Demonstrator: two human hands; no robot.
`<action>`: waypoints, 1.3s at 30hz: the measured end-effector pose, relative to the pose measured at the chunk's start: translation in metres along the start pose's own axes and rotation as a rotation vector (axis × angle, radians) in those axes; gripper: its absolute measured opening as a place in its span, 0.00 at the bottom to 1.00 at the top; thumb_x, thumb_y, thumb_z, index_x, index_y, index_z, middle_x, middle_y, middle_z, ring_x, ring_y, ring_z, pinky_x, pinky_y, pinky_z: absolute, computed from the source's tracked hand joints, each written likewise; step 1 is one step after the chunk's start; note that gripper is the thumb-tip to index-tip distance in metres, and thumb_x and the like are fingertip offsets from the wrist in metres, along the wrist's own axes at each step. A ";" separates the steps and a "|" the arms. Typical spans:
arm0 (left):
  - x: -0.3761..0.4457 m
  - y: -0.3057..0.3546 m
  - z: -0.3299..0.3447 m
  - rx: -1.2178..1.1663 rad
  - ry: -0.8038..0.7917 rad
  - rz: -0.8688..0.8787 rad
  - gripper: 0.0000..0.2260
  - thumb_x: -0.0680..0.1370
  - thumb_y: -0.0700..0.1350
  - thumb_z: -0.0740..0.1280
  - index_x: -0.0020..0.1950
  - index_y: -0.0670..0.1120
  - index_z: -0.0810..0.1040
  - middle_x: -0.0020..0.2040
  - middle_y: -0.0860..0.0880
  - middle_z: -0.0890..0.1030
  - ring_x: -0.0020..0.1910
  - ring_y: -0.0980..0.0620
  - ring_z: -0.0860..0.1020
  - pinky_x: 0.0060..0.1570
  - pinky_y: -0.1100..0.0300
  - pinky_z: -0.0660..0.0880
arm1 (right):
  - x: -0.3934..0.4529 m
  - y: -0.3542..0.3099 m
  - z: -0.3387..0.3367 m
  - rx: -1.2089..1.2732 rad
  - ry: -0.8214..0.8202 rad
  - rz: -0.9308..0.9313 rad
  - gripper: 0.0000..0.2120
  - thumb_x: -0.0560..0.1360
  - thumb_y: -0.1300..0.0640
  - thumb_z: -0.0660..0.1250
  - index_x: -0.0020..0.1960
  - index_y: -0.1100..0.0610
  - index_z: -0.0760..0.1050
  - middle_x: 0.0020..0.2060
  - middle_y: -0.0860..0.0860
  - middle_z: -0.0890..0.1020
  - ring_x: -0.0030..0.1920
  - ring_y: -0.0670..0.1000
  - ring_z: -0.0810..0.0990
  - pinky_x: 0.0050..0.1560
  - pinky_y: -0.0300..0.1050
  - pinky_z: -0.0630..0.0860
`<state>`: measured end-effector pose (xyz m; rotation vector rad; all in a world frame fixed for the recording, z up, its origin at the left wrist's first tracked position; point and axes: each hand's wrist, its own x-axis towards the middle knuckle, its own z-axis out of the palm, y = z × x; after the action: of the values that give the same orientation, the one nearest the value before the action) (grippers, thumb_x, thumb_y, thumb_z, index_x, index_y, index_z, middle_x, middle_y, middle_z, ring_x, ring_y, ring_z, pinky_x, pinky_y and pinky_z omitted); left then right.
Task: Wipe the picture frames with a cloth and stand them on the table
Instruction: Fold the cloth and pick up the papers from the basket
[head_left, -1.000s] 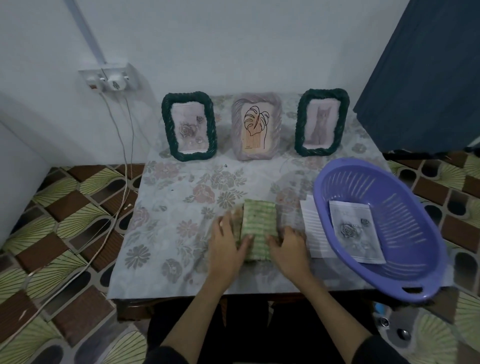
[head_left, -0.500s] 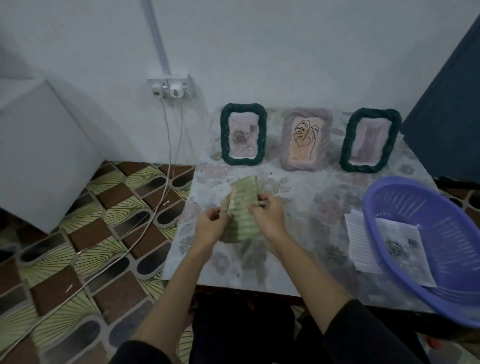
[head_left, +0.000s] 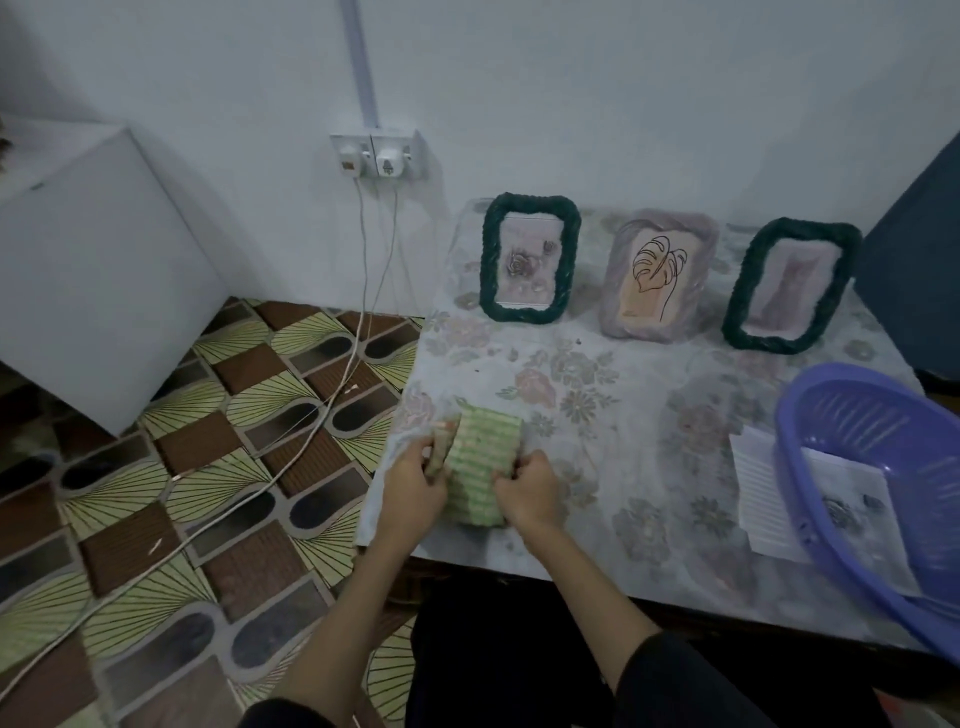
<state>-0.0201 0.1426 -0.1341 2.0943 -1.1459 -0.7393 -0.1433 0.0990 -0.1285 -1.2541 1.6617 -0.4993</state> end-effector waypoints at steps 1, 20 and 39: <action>-0.001 0.000 0.000 0.008 0.002 0.010 0.17 0.76 0.39 0.66 0.64 0.42 0.71 0.54 0.40 0.79 0.50 0.44 0.77 0.36 0.66 0.62 | -0.002 0.000 -0.001 -0.093 -0.001 -0.051 0.09 0.75 0.61 0.63 0.48 0.59 0.63 0.34 0.48 0.68 0.40 0.53 0.72 0.35 0.44 0.68; -0.050 0.114 0.068 0.224 -0.107 0.278 0.16 0.76 0.46 0.65 0.64 0.47 0.72 0.65 0.45 0.64 0.64 0.44 0.67 0.63 0.50 0.66 | -0.019 0.033 -0.232 -0.417 0.351 -0.310 0.14 0.74 0.53 0.65 0.55 0.60 0.73 0.52 0.56 0.77 0.55 0.59 0.74 0.51 0.50 0.72; -0.089 0.229 0.283 0.315 -0.250 -0.030 0.33 0.69 0.50 0.75 0.66 0.38 0.64 0.64 0.39 0.70 0.64 0.41 0.70 0.61 0.52 0.68 | -0.018 0.122 -0.390 0.030 0.269 -0.392 0.11 0.73 0.60 0.68 0.44 0.70 0.77 0.38 0.70 0.76 0.34 0.65 0.73 0.37 0.58 0.69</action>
<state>-0.3829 0.0503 -0.1298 2.3292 -1.4481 -0.9037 -0.5413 0.0788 -0.0367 -1.5526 1.6189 -0.9632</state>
